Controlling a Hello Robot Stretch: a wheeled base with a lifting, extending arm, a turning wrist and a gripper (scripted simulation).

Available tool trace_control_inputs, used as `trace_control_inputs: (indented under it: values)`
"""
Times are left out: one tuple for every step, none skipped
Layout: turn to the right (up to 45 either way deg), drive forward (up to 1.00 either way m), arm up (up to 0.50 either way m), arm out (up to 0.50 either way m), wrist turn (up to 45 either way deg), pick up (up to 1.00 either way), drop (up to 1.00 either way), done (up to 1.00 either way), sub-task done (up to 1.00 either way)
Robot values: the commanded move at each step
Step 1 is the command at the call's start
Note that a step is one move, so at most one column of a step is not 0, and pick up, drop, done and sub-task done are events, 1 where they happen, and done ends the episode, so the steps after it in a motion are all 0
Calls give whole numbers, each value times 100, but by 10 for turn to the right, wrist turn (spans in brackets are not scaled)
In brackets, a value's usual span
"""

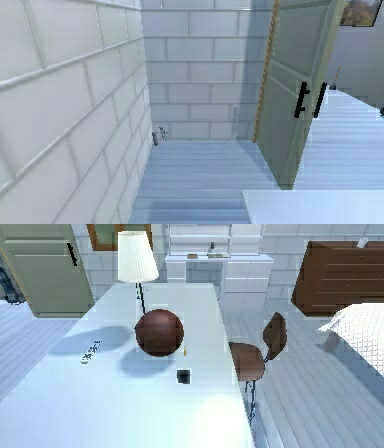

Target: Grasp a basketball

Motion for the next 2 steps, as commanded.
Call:
trace_control_inputs:
  values:
    - [0, 0, 50, 0, 0, 0, 0, 0, 0]
    - [0, 0, 38, 0, 0, 0, 0, 0, 0]
